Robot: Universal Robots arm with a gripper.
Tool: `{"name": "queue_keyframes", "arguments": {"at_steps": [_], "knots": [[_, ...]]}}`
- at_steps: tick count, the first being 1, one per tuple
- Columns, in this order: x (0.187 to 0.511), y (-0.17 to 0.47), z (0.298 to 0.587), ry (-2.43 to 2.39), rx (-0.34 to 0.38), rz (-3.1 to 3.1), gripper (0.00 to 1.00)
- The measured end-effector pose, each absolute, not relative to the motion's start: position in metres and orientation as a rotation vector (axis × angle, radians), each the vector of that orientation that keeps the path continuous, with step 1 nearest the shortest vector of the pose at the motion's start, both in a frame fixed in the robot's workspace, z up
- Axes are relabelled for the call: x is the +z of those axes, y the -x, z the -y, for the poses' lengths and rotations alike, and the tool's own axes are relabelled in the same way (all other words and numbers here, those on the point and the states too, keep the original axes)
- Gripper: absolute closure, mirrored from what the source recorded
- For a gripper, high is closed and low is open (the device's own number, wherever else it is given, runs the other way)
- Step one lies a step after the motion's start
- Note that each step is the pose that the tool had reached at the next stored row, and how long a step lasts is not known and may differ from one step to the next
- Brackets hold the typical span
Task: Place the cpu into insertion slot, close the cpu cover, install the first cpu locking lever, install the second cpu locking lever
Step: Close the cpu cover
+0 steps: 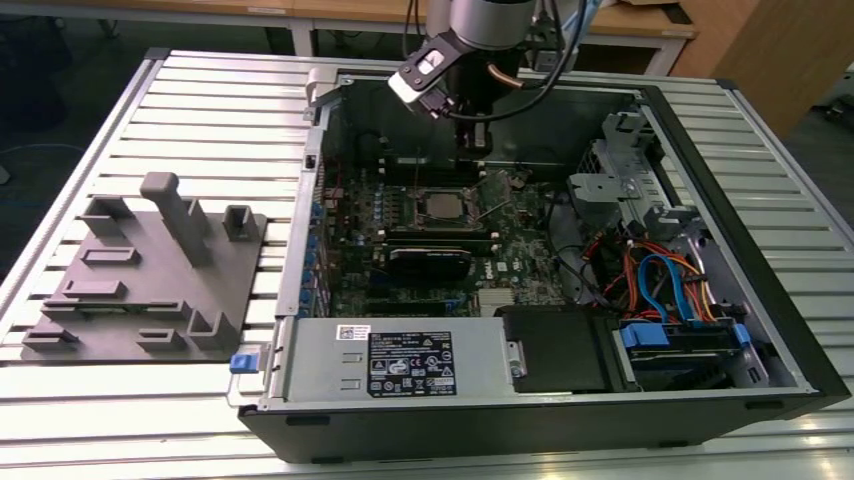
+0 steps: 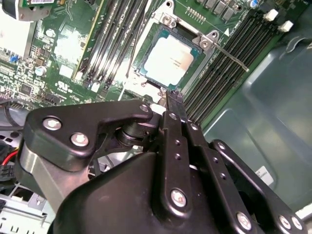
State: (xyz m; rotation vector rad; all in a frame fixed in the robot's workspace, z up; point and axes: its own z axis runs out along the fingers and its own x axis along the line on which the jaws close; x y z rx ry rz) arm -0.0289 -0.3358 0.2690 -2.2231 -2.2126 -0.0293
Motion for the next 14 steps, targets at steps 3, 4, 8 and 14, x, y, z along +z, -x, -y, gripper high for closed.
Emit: {"name": "queue_keyframes", "arguments": {"at_steps": [3, 4, 8, 14], "knots": [[0.2707, 0.0288, 0.3358, 2.223, -0.029, 2.213, 0.90], [0.2707, 0.0288, 0.3358, 2.223, -0.028, 2.213, 0.90], [0.2707, 0.0269, 0.3358, 2.224, -0.028, 2.214, 0.90], [0.2707, 0.0233, 0.3359, 2.223, -0.028, 2.214, 0.90]]}}
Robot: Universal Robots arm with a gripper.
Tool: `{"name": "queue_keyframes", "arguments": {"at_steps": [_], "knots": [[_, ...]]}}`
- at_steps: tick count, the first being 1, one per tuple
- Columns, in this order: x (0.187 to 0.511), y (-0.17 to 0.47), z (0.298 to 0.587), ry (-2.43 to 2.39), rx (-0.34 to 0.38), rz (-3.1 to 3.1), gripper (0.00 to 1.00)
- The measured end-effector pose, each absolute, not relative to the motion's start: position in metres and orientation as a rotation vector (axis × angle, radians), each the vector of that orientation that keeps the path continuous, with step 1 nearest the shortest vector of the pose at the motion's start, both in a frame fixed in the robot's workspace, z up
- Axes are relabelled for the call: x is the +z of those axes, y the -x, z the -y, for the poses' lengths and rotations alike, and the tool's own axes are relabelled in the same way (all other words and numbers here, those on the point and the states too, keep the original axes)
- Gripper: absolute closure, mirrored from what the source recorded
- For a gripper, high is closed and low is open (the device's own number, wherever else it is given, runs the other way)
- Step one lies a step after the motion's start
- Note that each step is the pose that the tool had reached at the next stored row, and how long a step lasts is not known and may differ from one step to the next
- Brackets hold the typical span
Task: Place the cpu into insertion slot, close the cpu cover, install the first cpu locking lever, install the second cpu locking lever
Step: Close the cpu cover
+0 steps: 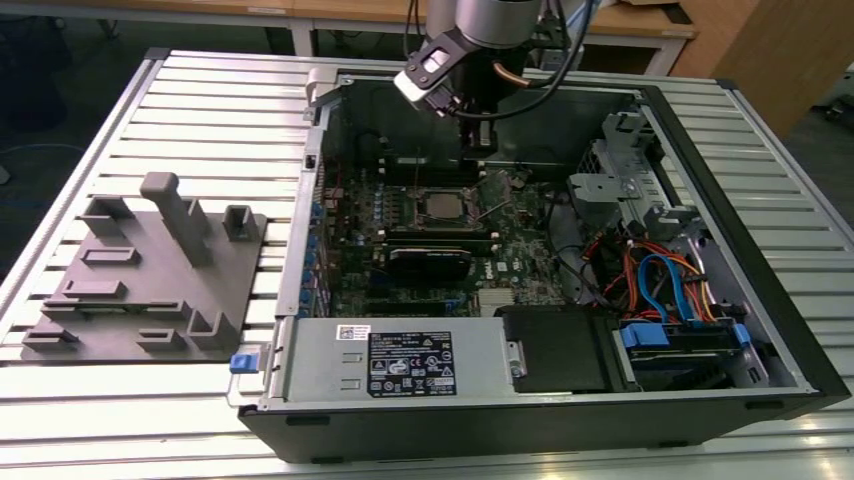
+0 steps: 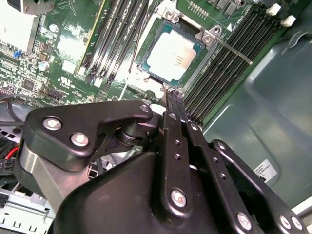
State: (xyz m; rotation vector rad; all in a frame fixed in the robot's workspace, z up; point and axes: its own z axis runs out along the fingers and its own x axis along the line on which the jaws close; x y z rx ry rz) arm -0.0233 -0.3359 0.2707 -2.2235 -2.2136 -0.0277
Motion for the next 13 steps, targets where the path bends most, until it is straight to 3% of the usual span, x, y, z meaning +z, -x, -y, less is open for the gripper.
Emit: {"name": "queue_keyframes", "arguments": {"at_steps": [13], "knots": [[0.2707, 0.0195, 0.3358, 2.224, -0.028, 2.214, 0.90]]}}
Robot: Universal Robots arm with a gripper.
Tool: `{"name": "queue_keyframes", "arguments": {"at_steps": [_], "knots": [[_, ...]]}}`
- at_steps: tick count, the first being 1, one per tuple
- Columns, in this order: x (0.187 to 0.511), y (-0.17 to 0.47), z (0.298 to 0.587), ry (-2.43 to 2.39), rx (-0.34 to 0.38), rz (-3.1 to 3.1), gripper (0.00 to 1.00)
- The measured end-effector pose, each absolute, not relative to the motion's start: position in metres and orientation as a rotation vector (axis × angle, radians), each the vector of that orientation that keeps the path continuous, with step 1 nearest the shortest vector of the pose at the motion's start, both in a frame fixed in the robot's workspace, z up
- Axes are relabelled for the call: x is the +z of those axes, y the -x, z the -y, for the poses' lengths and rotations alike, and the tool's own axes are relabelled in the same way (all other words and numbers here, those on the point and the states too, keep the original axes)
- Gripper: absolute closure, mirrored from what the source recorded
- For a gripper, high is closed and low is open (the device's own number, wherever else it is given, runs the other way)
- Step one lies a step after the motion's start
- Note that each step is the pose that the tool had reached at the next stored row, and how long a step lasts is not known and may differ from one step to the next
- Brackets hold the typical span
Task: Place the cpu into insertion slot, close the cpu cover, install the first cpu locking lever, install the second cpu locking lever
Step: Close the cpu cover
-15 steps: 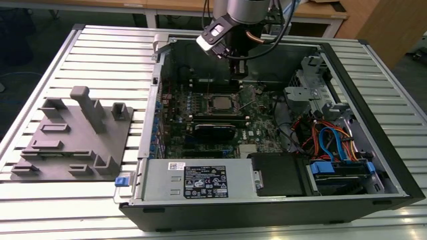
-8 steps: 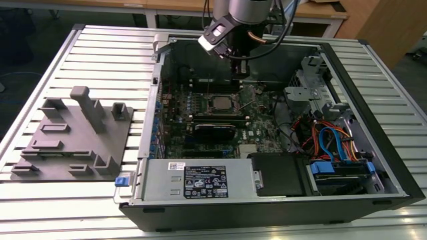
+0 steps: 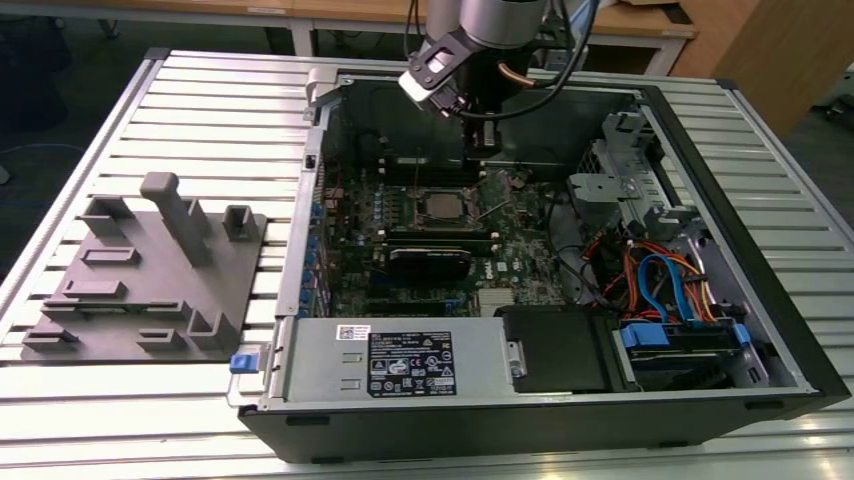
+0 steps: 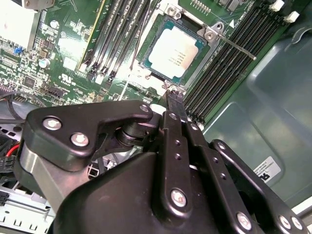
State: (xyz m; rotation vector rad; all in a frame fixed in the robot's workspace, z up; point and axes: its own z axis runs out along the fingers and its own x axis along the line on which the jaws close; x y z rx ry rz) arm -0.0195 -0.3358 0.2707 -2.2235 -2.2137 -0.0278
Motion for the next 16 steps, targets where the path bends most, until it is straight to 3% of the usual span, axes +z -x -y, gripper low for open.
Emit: {"name": "queue_keyframes", "arguments": {"at_steps": [16], "knots": [[0.2707, 0.0158, 0.3358, 2.223, -0.028, 2.214, 0.90]]}}
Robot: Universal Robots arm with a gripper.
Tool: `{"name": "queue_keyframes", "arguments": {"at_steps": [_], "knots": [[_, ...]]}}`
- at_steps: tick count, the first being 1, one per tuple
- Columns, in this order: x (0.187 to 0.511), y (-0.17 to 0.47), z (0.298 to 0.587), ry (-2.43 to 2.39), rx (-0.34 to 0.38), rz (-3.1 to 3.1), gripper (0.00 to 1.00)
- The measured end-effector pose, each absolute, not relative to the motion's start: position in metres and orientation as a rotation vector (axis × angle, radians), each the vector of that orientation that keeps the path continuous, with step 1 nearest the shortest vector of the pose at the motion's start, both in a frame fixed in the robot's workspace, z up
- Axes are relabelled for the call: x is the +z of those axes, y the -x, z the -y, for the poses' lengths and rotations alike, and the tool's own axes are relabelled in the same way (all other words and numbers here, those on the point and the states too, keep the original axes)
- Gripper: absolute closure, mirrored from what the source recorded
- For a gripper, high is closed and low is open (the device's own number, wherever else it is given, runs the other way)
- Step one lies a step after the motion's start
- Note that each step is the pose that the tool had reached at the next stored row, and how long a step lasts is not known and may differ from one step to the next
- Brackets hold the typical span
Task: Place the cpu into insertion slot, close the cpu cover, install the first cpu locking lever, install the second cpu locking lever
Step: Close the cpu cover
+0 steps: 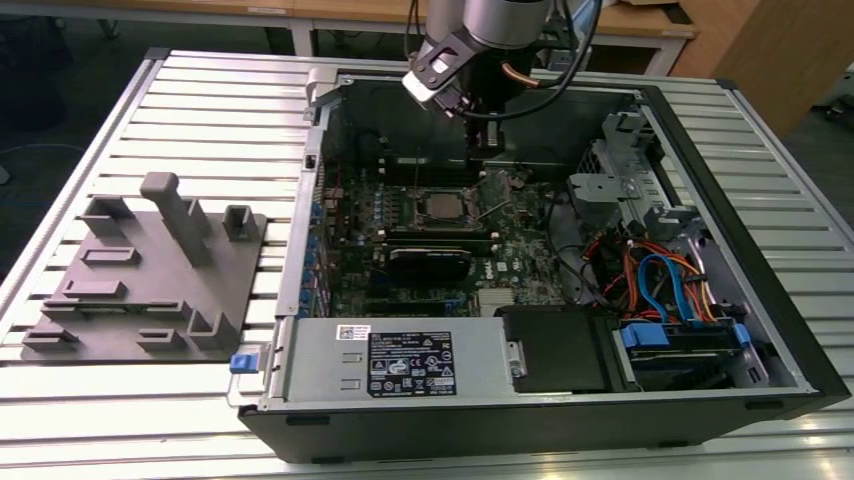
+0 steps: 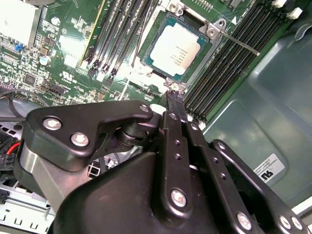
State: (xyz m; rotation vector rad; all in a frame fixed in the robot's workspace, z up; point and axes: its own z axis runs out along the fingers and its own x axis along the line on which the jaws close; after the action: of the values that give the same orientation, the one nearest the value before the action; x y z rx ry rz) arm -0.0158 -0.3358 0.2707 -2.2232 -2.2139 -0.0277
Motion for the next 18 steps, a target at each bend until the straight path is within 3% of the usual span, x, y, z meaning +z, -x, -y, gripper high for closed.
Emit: {"name": "queue_keyframes", "arguments": {"at_steps": [18], "knots": [[0.271, 0.000, 0.336, 2.223, -0.028, 2.214, 0.90]]}}
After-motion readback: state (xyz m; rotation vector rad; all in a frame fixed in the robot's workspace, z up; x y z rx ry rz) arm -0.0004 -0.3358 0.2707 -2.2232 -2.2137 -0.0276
